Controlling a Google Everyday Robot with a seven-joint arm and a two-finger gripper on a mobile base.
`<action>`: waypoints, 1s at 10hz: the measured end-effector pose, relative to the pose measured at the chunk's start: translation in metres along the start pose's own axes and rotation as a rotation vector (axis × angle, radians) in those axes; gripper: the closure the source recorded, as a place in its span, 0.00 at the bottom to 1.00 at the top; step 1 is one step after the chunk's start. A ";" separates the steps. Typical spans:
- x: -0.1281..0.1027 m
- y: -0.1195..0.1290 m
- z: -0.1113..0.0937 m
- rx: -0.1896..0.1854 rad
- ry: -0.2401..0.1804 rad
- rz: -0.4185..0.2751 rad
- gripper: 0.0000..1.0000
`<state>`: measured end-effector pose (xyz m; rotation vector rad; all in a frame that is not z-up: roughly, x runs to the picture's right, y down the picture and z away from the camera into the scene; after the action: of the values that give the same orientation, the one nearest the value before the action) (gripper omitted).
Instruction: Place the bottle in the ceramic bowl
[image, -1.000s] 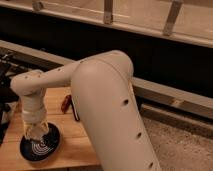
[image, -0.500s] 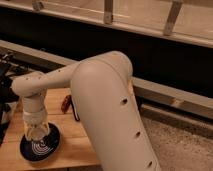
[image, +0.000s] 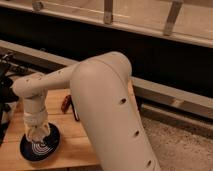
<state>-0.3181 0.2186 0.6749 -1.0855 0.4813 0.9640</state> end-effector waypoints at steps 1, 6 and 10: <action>0.001 -0.003 0.000 0.001 -0.001 0.003 0.60; 0.001 -0.002 0.002 0.003 -0.004 -0.002 0.59; 0.001 -0.004 0.003 0.005 -0.006 -0.003 0.59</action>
<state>-0.3147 0.2214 0.6770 -1.0778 0.4771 0.9627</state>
